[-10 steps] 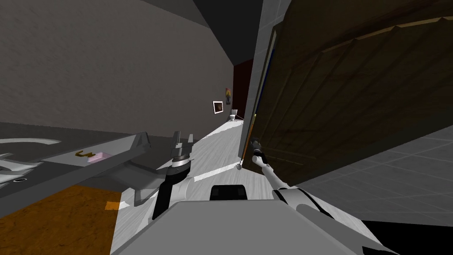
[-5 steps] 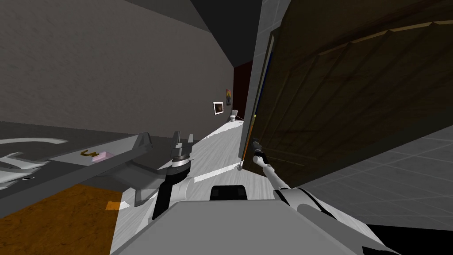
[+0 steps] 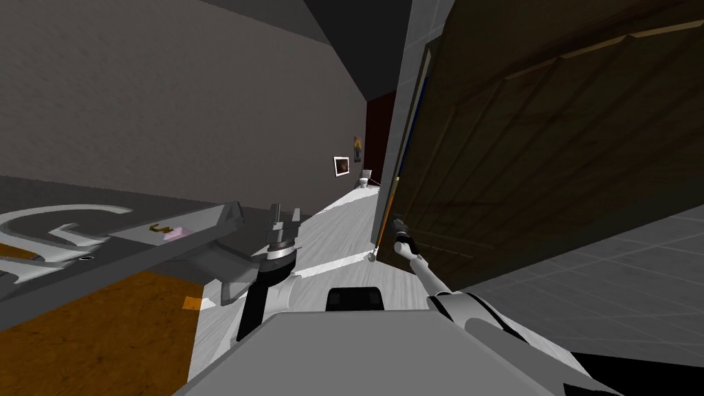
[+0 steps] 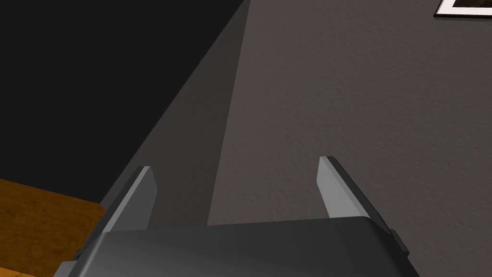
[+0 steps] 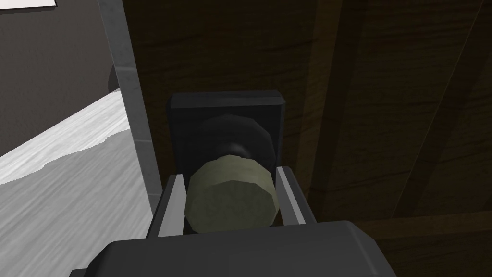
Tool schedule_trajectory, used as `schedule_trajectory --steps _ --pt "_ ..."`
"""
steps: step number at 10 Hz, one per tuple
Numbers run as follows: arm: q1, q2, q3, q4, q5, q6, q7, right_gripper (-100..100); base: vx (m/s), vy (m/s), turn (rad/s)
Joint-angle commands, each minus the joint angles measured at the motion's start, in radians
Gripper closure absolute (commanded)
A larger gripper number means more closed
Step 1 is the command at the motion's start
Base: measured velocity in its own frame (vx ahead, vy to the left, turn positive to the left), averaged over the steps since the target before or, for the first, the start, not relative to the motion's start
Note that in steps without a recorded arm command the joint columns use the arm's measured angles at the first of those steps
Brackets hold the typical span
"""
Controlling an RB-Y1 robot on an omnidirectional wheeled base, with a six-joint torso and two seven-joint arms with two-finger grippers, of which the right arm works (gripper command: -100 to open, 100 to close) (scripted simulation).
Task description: Pull the door open
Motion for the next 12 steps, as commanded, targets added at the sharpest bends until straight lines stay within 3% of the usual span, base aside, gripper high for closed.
schedule_trajectory --steps 1,8,9,10,12 --pt "0.005 -0.006 0.024 0.003 0.003 0.005 -0.026 100 -0.218 -0.058 0.15" --pt "0.034 -0.061 0.104 -0.034 0.013 0.02 -0.125 100 -0.223 -0.067 0.141" --pt "0.032 -0.057 0.097 -0.03 0.012 0.02 -0.116 100 -0.088 -0.027 0.039" --pt "0.042 -0.049 0.129 -0.058 0.02 0.031 -0.121 100 -0.15 -0.002 -0.005" --pt "0.046 -0.046 0.145 -0.074 0.024 0.035 -0.123 100 -0.164 -0.041 0.008"
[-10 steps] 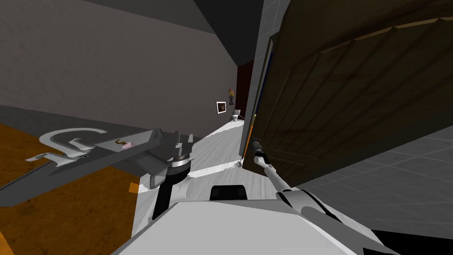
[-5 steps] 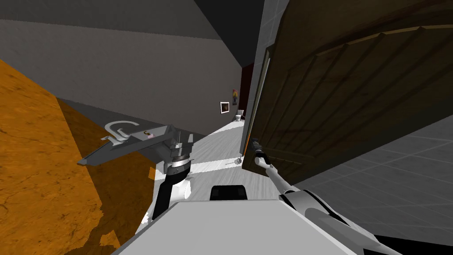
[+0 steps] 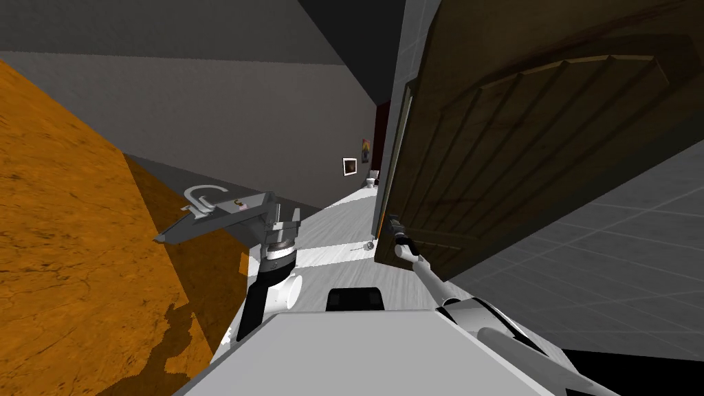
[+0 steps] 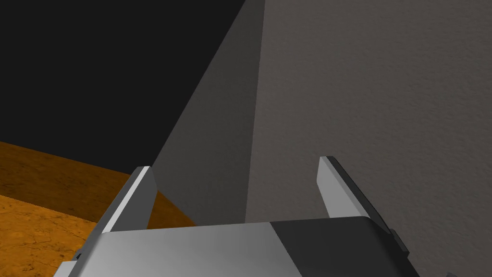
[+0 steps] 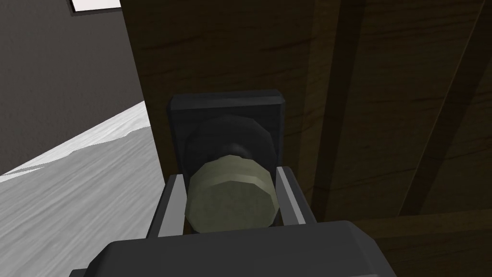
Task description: Pull the door open
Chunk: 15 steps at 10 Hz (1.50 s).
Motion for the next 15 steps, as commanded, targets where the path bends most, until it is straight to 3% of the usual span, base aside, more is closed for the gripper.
schedule_trajectory --steps 1,6,8,9,10,13,15 --pt "-0.004 0.01 0.028 -0.001 0.007 0.001 -0.007 100 -0.141 -0.061 0.004" --pt "0.016 0.027 0.102 -0.073 0.027 0.022 -0.013 100 -0.156 -0.107 -0.001" --pt "0.018 0.029 0.108 -0.079 0.029 0.024 -0.014 100 -0.121 -0.09 0.01" --pt "0.03 0.03 0.099 -0.098 0.027 0.038 -0.002 100 -0.027 -0.015 0.01" --pt "0.038 0.034 0.13 -0.122 0.032 0.044 -0.009 100 0.026 -0.064 -0.073" --pt "0.051 0.04 0.176 -0.165 0.041 0.053 -0.014 100 0.024 -0.049 -0.011" --pt "0.055 0.043 0.189 -0.177 0.045 0.056 -0.014 100 -0.014 -0.019 0.006"
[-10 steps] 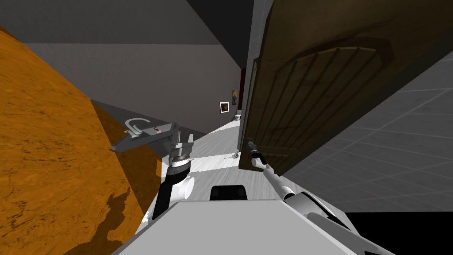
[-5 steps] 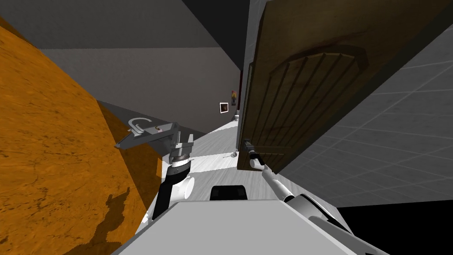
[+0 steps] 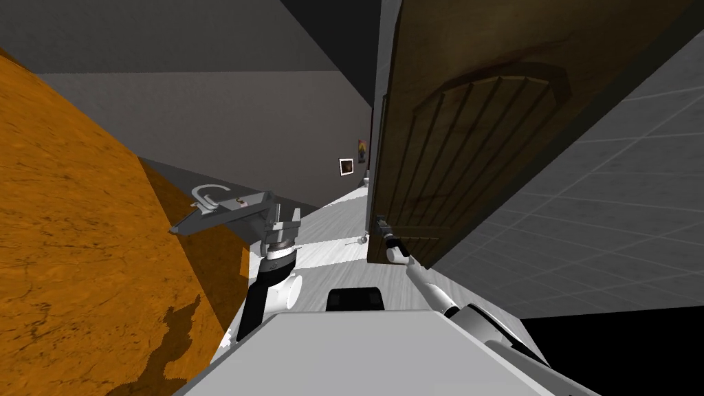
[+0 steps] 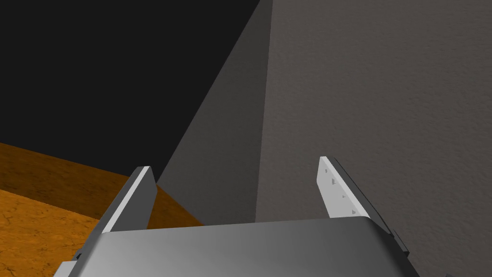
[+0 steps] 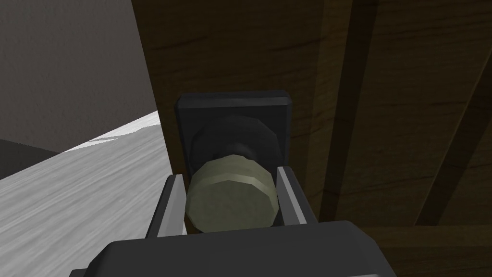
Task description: Pull the door open
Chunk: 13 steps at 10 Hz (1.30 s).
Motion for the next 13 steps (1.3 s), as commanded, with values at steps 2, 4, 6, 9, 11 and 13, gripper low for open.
schedule_trajectory --steps 2,4,6,9,11,13 --pt "0.003 0.017 0.042 -0.015 0.011 0.002 -0.005 100 -0.066 -0.039 0.002" --pt "0.003 0.017 0.042 -0.015 0.011 0.002 -0.005 100 -0.051 -0.029 0.024" --pt "0.008 0.02 0.057 -0.028 0.016 0.004 -0.003 100 -0.075 -0.061 -0.001" --pt "0.016 0.025 0.078 -0.046 0.024 0.007 0.0 100 -0.2 -0.135 0.017" --pt "0.019 0.027 0.085 -0.053 0.027 0.008 0.001 100 -0.205 -0.147 0.012" --pt "0.024 0.027 0.086 -0.058 0.027 0.012 0.003 100 -0.122 -0.078 0.009"
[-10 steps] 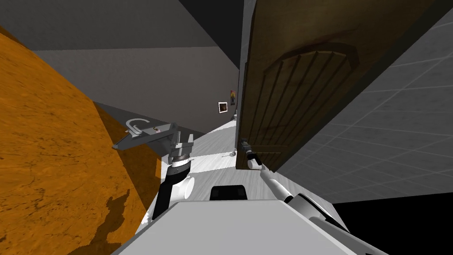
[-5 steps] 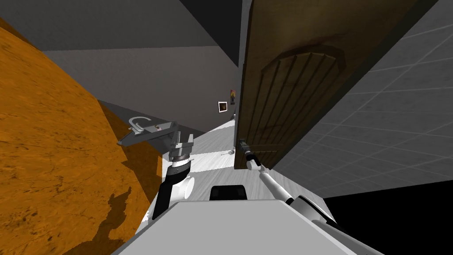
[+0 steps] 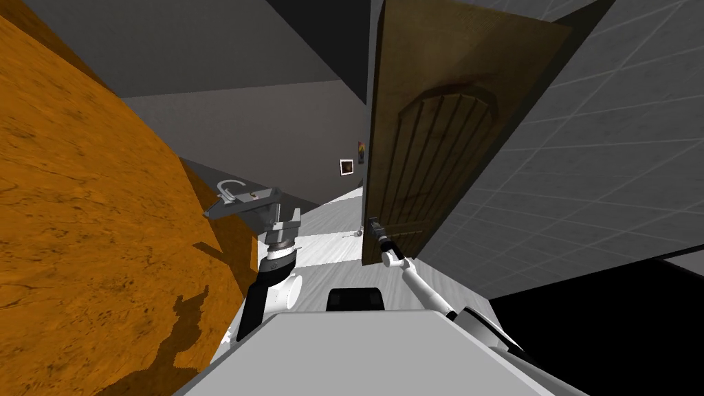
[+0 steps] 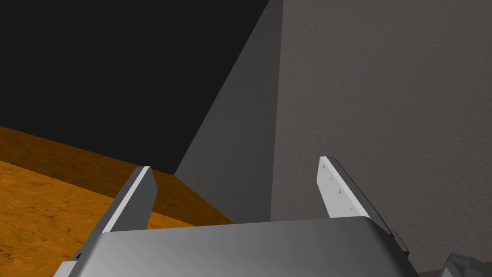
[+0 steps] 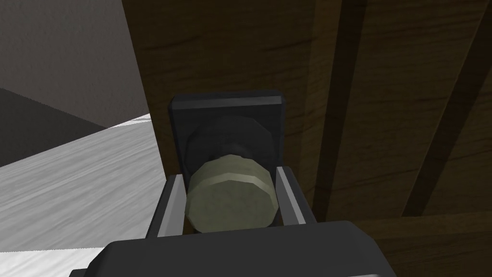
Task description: Pull the door open
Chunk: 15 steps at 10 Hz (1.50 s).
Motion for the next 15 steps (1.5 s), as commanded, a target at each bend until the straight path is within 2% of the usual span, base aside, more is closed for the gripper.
schedule_trajectory --steps 1,2,3,5,8,9,10,11,15 --pt "-0.005 -0.004 0.003 0.015 -0.003 0.023 0.001 100 0.075 -0.05 -0.026" --pt "-0.008 -0.005 0.004 0.022 -0.004 0.034 0.002 100 0.146 -0.059 -0.013" --pt "-0.011 -0.009 0.007 0.037 -0.004 0.058 0.005 100 0.14 -0.042 0.004" --pt "-0.011 -0.013 0.01 0.049 -0.001 0.079 0.011 100 0.073 -0.01 -0.001" --pt "-0.011 -0.013 0.01 0.049 -0.001 0.079 0.011 100 0.003 0.0 0.006" --pt "0.002 -0.022 0.02 0.052 0.017 0.098 0.023 100 -0.014 -0.006 0.058" --pt "0.002 -0.022 0.02 0.052 0.017 0.098 0.023 100 -0.013 -0.015 0.02" --pt "0.014 -0.026 0.025 0.041 0.028 0.093 0.026 100 -0.019 -0.015 0.073" --pt "0.064 -0.044 0.061 -0.047 0.058 0.036 0.019 100 -0.032 -0.043 0.11"
